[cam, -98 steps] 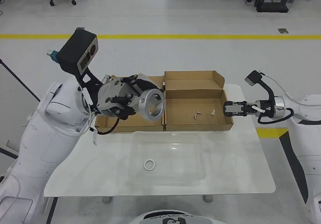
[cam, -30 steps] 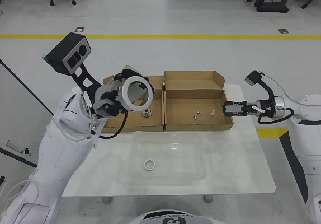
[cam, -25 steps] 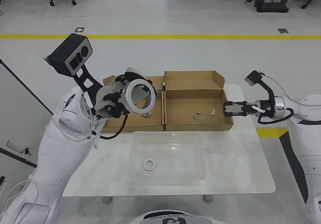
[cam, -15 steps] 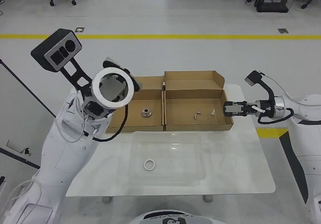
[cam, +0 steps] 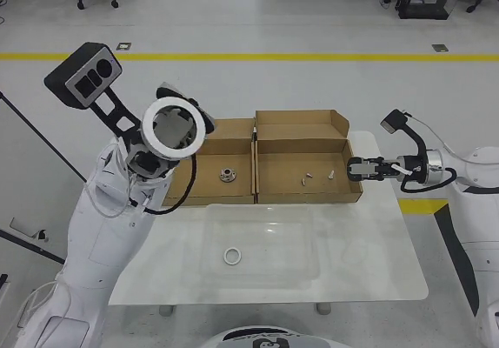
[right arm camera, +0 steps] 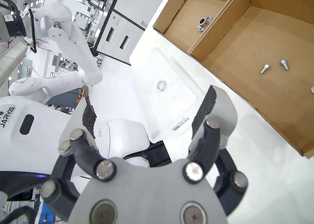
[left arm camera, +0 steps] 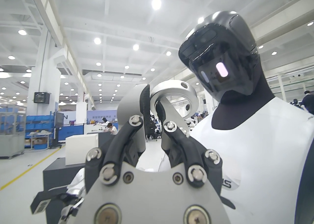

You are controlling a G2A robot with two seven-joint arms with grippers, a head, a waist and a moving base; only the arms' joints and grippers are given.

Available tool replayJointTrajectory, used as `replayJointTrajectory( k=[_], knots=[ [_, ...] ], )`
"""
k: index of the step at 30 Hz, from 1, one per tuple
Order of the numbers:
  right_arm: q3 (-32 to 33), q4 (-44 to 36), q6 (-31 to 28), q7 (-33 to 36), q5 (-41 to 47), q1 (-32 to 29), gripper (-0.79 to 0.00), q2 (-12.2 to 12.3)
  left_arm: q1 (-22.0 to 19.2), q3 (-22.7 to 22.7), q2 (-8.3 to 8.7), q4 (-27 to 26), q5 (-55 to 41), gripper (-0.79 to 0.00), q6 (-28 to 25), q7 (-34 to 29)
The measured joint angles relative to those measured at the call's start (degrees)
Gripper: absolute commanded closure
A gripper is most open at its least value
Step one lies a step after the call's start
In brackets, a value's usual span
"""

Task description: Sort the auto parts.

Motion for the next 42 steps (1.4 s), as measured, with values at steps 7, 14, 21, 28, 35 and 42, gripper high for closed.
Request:
replayJointTrajectory(
  k=[7,14,21,28,35,42],
  knots=[
    [0.0,0.0,0.0,0.0,0.0,0.0,-0.785,0.0,0.1,0.1,0.17,1.0,2.9,0.000,0.0,-3.4],
    [0.0,0.0,0.0,0.0,0.0,0.0,-0.785,0.0,0.5,0.7,-0.46,-0.2,-2.6,0.000,0.0,0.6],
    [0.0,0.0,0.0,0.0,0.0,0.0,-0.785,0.0,0.7,0.3,-1.19,-0.8,-4.1,0.000,0.0,1.4],
    [0.0,0.0,0.0,0.0,0.0,0.0,-0.785,0.0,0.7,0.3,-1.19,-0.9,-4.1,0.000,0.0,1.3],
    [0.0,0.0,0.0,0.0,0.0,0.0,-0.785,0.0,1.8,-1.7,-1.07,0.2,-0.7,0.000,5.1,2.3],
    [0.0,0.0,0.0,0.0,0.0,0.0,-0.785,0.0,4.6,-5.0,-0.50,3.0,9.8,0.000,14.2,0.7]
  ],
)
